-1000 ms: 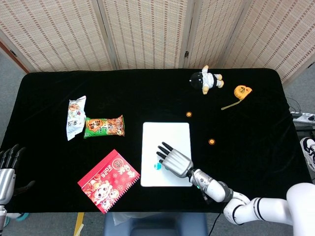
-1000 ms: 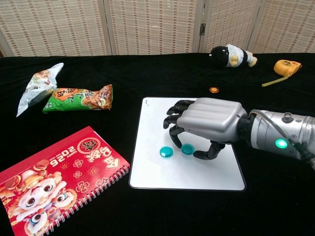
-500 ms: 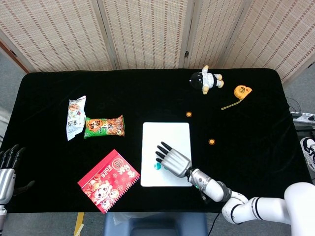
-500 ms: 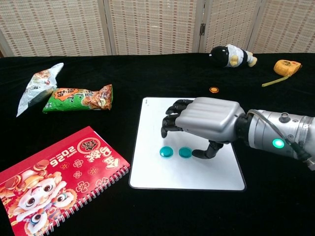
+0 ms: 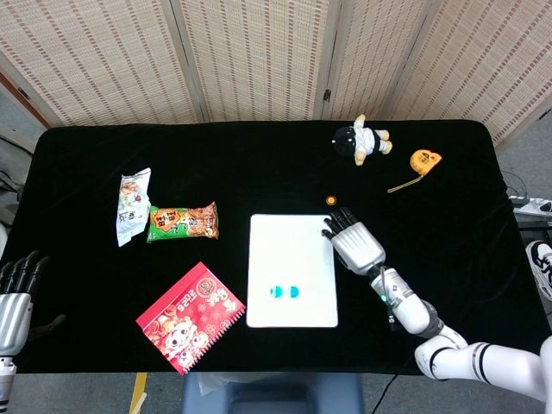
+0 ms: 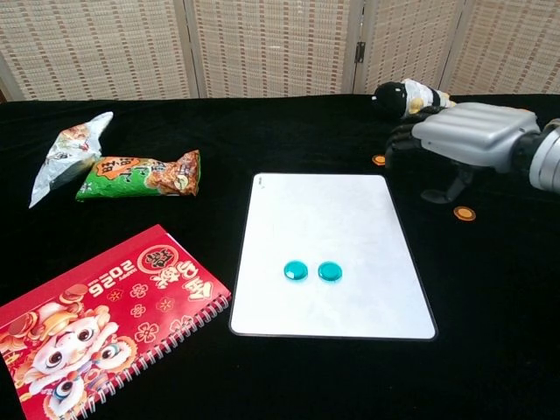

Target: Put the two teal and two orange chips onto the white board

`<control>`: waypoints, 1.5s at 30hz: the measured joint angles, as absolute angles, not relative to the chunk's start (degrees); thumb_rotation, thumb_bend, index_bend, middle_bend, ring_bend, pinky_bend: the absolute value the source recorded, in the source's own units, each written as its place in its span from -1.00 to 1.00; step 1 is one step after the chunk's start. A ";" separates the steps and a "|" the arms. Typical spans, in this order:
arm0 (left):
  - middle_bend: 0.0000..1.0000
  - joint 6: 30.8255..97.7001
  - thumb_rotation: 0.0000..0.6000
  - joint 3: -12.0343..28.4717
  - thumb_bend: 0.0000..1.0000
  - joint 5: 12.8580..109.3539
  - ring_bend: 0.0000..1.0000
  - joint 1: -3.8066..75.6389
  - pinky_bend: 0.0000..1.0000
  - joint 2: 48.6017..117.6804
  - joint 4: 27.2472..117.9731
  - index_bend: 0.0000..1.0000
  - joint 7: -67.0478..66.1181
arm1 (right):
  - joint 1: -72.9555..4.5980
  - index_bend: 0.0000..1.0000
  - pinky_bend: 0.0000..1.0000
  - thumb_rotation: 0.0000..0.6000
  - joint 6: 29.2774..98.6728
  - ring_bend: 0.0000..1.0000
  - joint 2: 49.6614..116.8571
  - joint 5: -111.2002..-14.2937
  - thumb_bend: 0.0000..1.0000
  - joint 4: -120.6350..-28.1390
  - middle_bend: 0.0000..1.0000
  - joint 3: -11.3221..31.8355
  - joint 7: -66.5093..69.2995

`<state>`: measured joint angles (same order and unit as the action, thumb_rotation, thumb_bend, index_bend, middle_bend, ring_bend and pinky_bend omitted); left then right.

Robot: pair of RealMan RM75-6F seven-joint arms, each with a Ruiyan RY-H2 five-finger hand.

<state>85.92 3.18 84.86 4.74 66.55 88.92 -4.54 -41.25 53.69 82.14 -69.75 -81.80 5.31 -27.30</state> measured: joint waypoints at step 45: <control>-1.00 85.82 1.00 2.92 -0.80 85.05 -1.00 4.95 -1.00 66.50 89.44 -1.00 -4.74 | -37.96 -0.24 -1.00 1.00 48.81 -0.88 88.18 -66.31 -0.42 -66.67 -0.74 4.16 -23.65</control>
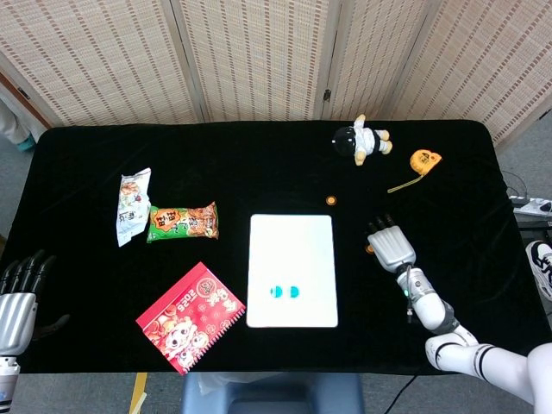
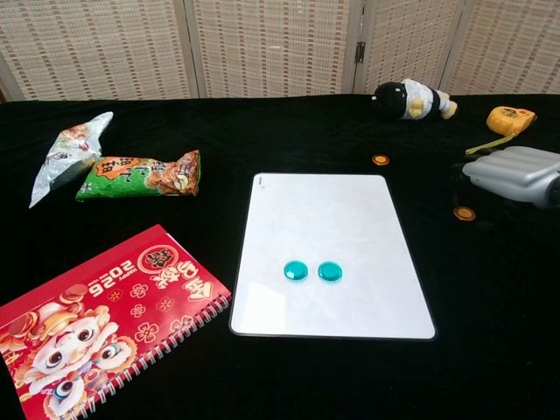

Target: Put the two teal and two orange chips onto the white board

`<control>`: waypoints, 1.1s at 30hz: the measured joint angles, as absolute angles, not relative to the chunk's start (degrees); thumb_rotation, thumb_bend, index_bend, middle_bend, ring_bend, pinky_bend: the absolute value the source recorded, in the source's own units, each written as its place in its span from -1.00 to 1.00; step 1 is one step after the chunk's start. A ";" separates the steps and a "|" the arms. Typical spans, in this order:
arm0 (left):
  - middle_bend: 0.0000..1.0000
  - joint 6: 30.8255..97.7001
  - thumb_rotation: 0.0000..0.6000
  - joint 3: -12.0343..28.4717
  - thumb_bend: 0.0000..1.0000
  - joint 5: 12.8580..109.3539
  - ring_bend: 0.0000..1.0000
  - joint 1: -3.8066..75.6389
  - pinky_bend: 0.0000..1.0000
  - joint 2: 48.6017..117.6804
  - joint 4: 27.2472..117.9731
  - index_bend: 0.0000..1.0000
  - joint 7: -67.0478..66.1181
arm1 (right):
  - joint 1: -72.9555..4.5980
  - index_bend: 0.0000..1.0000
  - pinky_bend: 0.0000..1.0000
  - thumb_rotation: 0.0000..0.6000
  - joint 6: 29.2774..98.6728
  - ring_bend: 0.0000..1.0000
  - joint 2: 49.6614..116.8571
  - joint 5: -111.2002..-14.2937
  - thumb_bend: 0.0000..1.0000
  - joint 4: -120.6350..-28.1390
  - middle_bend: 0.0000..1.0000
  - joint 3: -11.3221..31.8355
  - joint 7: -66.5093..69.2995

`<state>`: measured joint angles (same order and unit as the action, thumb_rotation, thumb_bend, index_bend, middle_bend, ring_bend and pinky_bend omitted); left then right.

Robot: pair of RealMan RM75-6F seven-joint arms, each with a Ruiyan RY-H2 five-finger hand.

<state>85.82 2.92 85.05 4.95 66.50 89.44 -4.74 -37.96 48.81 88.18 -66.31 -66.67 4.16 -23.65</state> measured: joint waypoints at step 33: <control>-1.00 85.91 1.00 2.92 -0.80 85.03 -1.00 4.99 -1.00 66.77 89.35 -1.00 -5.01 | -38.47 0.00 -1.00 1.00 47.92 -0.86 89.41 -65.53 -0.42 -65.03 -0.66 5.16 -23.93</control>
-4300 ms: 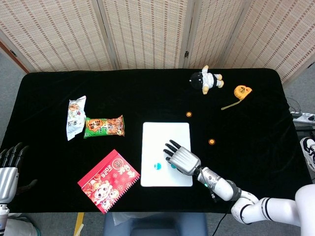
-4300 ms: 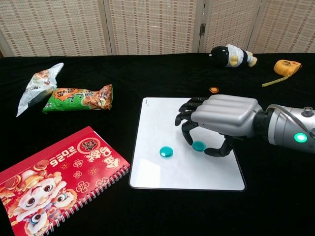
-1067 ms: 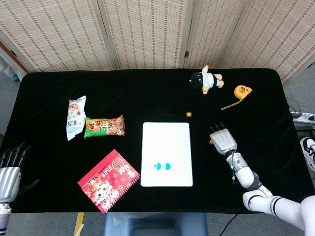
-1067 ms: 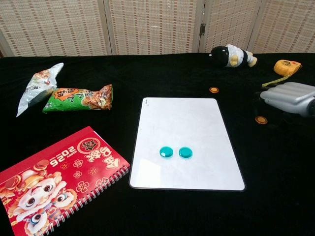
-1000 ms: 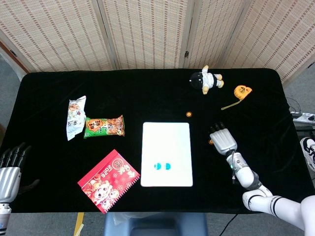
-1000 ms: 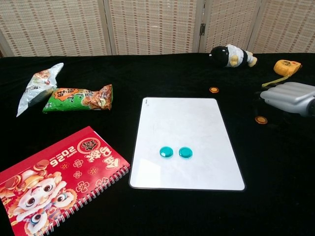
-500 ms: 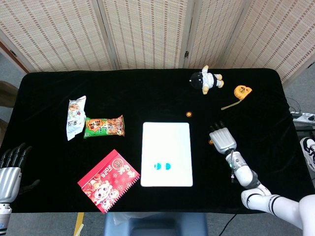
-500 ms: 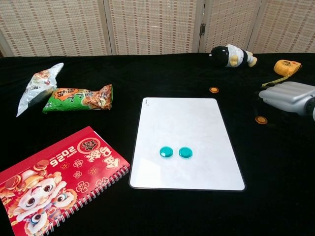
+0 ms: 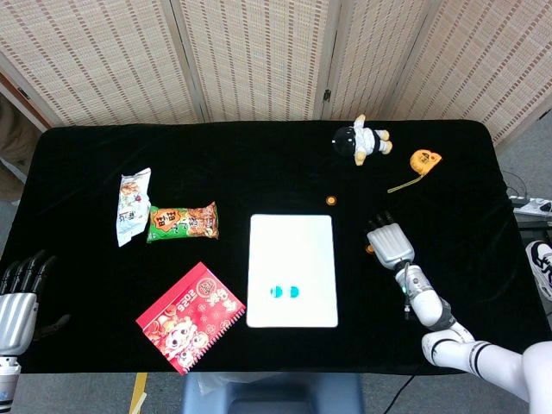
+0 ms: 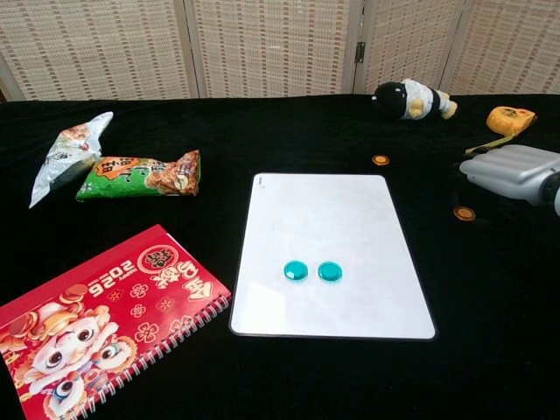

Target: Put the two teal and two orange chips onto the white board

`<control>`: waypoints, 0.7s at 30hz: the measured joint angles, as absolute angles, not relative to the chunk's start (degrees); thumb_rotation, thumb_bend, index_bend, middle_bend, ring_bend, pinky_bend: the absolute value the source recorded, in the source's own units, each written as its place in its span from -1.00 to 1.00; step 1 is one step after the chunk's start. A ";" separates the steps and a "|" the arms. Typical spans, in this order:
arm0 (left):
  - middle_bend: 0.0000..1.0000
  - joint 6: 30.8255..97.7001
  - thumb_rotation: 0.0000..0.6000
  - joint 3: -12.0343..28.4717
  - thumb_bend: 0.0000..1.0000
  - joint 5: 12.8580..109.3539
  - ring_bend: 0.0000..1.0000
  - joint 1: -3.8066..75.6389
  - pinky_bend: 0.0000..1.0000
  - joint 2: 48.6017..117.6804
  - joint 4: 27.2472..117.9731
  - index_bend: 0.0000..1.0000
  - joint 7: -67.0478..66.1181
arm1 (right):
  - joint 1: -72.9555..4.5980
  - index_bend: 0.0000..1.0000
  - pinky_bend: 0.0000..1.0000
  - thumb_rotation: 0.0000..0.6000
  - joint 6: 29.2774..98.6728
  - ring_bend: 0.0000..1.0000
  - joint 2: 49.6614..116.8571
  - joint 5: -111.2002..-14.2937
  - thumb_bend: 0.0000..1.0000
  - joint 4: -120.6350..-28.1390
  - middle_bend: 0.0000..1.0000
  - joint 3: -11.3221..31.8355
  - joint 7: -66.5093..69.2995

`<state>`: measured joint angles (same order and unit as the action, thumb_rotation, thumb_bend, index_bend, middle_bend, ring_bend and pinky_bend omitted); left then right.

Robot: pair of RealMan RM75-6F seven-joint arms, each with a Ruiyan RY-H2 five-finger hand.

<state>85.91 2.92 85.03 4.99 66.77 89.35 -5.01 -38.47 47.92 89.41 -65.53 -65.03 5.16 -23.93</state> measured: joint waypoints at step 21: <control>-1.00 86.84 1.00 2.78 -0.80 85.44 -1.00 4.52 -1.00 66.01 90.37 -1.00 -5.39 | -41.94 0.01 -1.00 1.00 48.03 -0.87 85.68 -65.99 -0.42 -75.47 -0.65 8.16 -25.37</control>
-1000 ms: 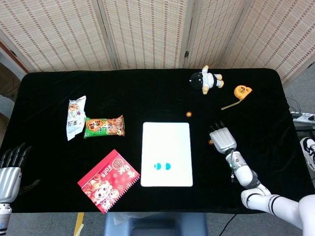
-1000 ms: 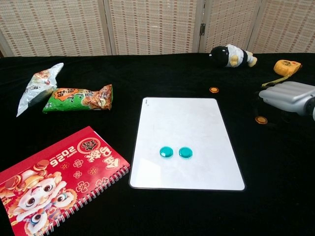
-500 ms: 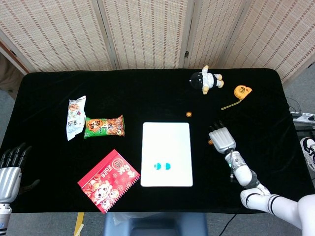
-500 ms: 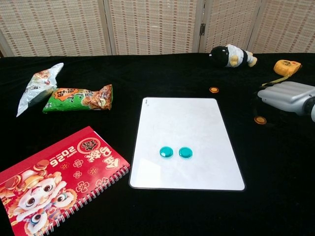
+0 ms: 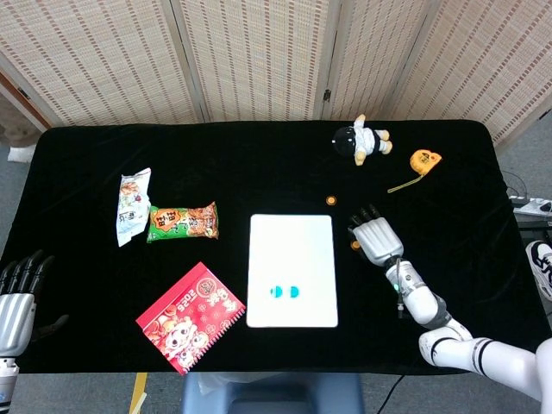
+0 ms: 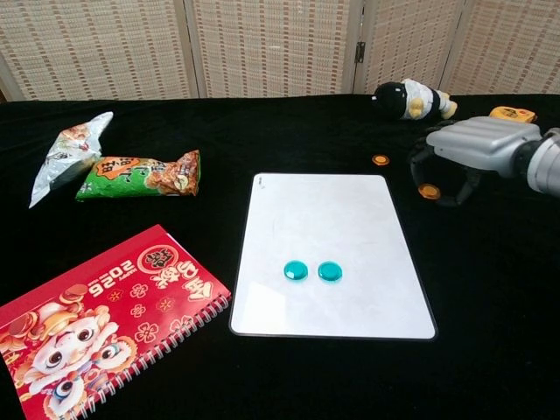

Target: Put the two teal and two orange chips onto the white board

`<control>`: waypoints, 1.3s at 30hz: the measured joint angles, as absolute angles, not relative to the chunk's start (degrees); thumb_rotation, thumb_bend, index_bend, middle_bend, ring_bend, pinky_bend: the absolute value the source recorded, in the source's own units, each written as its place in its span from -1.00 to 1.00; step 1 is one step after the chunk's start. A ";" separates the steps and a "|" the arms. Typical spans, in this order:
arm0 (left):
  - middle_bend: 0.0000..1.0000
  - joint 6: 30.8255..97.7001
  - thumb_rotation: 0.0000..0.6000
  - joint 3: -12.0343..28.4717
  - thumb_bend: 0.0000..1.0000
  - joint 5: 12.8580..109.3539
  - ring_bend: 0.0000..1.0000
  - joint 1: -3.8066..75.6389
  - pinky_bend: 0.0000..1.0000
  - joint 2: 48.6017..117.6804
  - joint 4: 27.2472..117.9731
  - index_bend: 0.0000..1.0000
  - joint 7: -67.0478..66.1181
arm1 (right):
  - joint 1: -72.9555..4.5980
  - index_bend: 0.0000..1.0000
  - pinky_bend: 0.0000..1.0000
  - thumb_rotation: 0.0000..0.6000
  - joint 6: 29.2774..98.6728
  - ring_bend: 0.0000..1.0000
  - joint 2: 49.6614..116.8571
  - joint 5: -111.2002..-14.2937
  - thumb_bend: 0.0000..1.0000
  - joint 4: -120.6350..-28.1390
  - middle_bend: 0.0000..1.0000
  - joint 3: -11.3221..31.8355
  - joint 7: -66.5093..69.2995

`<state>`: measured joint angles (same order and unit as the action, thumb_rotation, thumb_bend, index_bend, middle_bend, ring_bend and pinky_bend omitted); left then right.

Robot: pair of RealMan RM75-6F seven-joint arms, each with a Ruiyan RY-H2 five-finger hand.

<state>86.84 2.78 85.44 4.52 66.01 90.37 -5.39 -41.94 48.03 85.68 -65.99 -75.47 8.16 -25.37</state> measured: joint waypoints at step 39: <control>-1.00 86.25 1.00 2.68 -0.80 84.56 -1.00 3.99 -1.00 67.04 86.87 -1.00 -2.30 | -57.35 -0.14 -1.00 1.00 47.82 -0.89 100.82 -52.35 -0.42 -72.84 -0.70 11.73 -42.04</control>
<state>86.25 2.68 84.56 3.99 67.04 86.87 -2.30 -57.35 47.82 100.82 -52.35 -72.84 11.73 -42.04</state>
